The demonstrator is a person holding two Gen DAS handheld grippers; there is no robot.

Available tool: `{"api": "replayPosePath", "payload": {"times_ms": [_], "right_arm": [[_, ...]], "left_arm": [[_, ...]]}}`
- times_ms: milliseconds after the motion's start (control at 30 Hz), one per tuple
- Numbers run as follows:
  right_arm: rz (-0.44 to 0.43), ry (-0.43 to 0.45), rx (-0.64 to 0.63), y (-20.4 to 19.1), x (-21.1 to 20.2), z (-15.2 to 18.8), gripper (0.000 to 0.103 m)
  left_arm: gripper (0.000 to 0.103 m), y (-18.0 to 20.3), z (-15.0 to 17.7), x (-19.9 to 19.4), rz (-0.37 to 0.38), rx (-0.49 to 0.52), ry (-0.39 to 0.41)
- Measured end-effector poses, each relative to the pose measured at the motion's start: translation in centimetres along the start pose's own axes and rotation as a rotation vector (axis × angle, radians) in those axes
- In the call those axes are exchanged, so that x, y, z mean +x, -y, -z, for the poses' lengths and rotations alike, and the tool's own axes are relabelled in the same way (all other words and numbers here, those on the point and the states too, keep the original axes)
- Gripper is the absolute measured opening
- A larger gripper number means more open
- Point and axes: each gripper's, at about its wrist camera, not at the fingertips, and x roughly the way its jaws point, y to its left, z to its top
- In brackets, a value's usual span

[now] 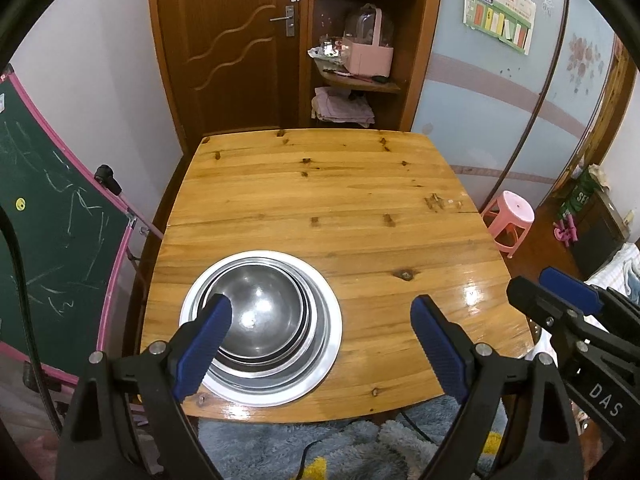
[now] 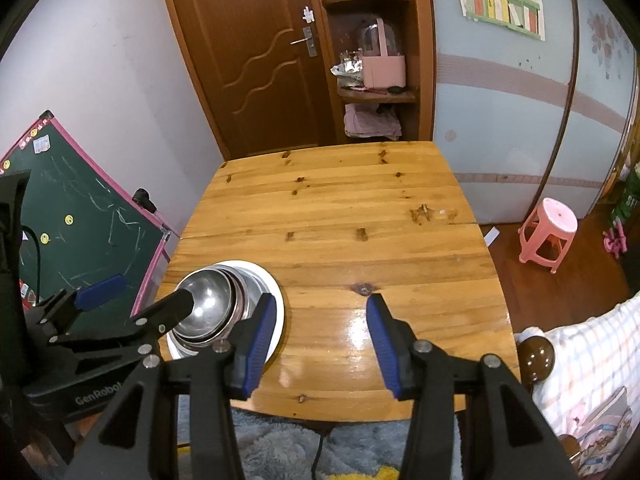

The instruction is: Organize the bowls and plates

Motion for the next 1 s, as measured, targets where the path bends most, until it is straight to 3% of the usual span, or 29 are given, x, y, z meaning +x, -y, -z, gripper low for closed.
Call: {"api": "replayPosePath", "payload": {"times_ms": [233,1000], "right_arm": [[-0.003,0.009,-0.004,0.2,0.1,-0.1,0.047],[-0.005,0.019,-0.018,0.0,0.7,-0.8,0.047]], "left_arm": [[0.09,0.2,0.0,-0.5,-0.02,-0.008,0.046],[0.09,0.3,-1.0,-0.1,-0.037,-0.001,0.053]]}}
